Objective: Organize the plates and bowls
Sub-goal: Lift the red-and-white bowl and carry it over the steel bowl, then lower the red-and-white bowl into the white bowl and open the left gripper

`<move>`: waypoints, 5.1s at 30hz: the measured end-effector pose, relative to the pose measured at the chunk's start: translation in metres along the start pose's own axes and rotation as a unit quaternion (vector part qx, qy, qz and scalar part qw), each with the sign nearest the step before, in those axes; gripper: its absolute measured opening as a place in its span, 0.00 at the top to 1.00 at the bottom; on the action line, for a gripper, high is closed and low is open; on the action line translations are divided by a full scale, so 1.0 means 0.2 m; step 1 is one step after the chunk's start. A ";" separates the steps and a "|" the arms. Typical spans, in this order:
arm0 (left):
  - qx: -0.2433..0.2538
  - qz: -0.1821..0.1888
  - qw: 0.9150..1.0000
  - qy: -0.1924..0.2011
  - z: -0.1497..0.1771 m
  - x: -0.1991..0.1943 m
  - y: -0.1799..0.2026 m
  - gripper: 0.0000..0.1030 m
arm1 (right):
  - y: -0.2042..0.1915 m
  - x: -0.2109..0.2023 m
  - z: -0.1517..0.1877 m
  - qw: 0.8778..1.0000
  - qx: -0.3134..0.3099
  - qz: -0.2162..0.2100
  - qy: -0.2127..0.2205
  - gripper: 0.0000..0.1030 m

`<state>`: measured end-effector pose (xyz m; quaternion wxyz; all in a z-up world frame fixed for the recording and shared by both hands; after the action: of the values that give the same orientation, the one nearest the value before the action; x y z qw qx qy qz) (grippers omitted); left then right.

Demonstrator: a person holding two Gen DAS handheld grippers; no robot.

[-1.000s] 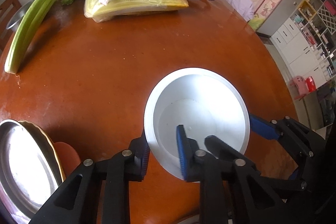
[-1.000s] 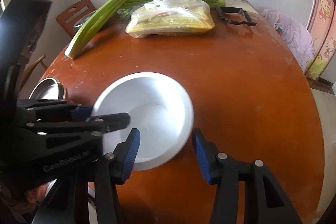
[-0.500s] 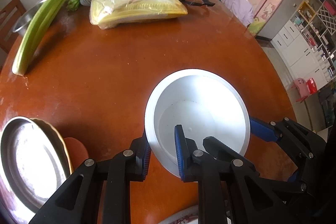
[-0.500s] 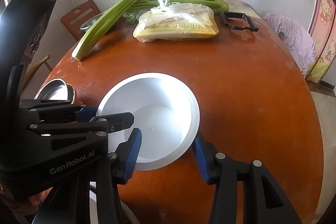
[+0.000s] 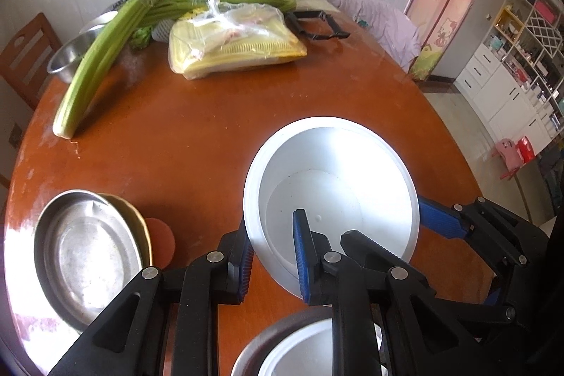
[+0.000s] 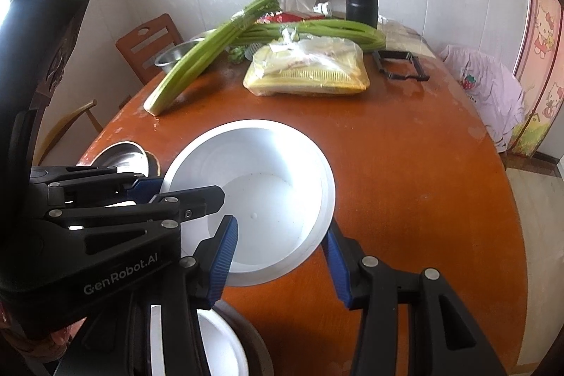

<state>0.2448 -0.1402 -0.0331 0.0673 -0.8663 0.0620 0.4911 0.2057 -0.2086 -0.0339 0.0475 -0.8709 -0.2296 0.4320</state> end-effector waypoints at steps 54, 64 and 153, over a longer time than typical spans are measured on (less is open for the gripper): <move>-0.026 -0.011 0.999 0.022 0.58 -0.31 -0.05 0.80 | -0.37 -0.22 0.45 0.998 -0.057 -0.008 -0.004 0.52; -0.033 -0.003 0.999 0.015 0.61 -0.26 -0.04 0.80 | -0.36 -0.19 0.49 0.998 -0.066 0.001 -0.024 0.52; -0.040 -0.009 0.998 0.049 0.59 -0.34 -0.12 0.60 | -0.26 -0.24 0.45 0.999 -0.047 0.017 0.008 0.41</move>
<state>0.1143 -0.0924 -0.0337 0.0340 -0.8918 0.0373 0.4496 0.0915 -0.1948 -0.0406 0.0012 -0.8792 -0.2339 0.4150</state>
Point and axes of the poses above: each gripper's, at about its wrist camera, not at the fingertips, and x roughly the way its jaws point, y to its right, z to its underside, the point moved 9 cm from there along x, roughly the way its jaws point, and after that the axes turned 14 degrees about -z, right-handed, at the moved point
